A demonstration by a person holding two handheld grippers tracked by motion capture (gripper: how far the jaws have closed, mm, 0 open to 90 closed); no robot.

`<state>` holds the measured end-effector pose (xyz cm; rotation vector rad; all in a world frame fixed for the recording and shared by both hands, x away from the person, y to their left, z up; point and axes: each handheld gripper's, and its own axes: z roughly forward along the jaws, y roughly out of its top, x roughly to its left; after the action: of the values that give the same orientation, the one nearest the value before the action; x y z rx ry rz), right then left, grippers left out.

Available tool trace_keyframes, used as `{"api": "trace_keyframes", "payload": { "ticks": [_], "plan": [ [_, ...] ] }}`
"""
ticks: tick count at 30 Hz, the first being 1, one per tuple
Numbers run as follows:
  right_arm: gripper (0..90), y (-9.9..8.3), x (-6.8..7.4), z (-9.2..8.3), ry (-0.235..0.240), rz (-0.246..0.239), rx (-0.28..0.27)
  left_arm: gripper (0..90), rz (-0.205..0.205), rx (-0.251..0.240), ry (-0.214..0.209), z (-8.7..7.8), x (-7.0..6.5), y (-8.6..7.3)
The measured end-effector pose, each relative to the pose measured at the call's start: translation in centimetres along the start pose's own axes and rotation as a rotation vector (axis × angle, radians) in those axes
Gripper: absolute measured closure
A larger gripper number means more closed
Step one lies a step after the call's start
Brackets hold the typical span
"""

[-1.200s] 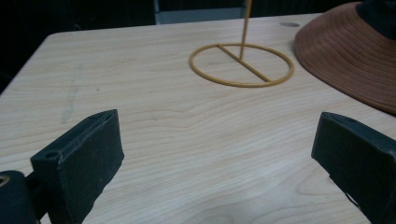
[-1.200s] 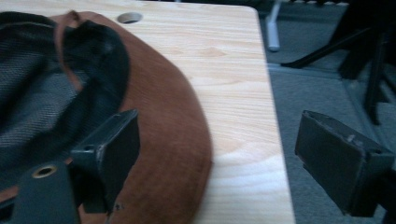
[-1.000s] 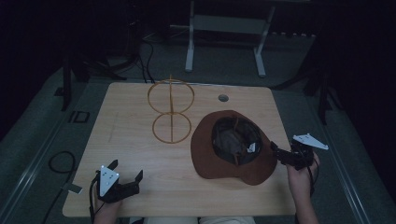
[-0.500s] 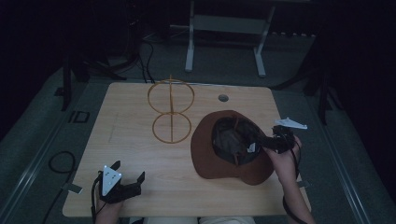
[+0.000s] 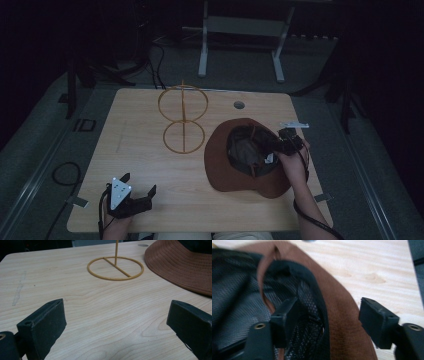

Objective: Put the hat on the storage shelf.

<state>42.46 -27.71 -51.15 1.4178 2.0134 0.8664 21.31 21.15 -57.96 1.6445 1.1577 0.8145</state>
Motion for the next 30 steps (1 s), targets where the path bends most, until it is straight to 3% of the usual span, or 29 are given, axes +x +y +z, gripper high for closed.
{"api": "trace_keyframes", "payload": {
  "ticks": [5, 6, 11, 15, 20, 28, 30],
  "plan": [
    [42.1, -0.7, 0.3, 1.6, -0.012, -0.021, 0.078, 2.6, -0.005, 0.028, 0.013, 0.0, 0.0, 0.1],
    [44.4, -0.9, 0.4, 1.7, -0.008, -0.024, 0.078, 2.6, -0.01, 0.028, 0.009, 0.0, -0.1, 0.2],
    [53.4, -1.1, 1.3, 2.1, -0.084, -0.06, 0.079, 2.6, -0.001, 0.042, 0.007, -0.1, -0.3, 0.2],
    [66.9, -1.2, 1.6, 2.3, -0.129, -0.086, 0.091, 2.6, 0.006, 0.046, 0.019, -0.1, -0.4, 0.3],
    [81.7, -1.2, 1.6, 2.3, -0.165, -0.105, 0.096, 2.5, 0.041, 0.045, -0.013, -0.3, -0.7, 0.4],
    [84.9, -0.7, 0.4, 0.7, -0.115, -0.035, 0.056, 2.6, 0.011, 0.082, -0.043, 0.1, -0.9, 0.4],
    [84.9, -0.3, -0.1, -0.5, -0.071, 0.006, 0.026, 2.6, 0.013, 0.085, -0.05, 0.2, -1.0, 0.5]
  ]
}}
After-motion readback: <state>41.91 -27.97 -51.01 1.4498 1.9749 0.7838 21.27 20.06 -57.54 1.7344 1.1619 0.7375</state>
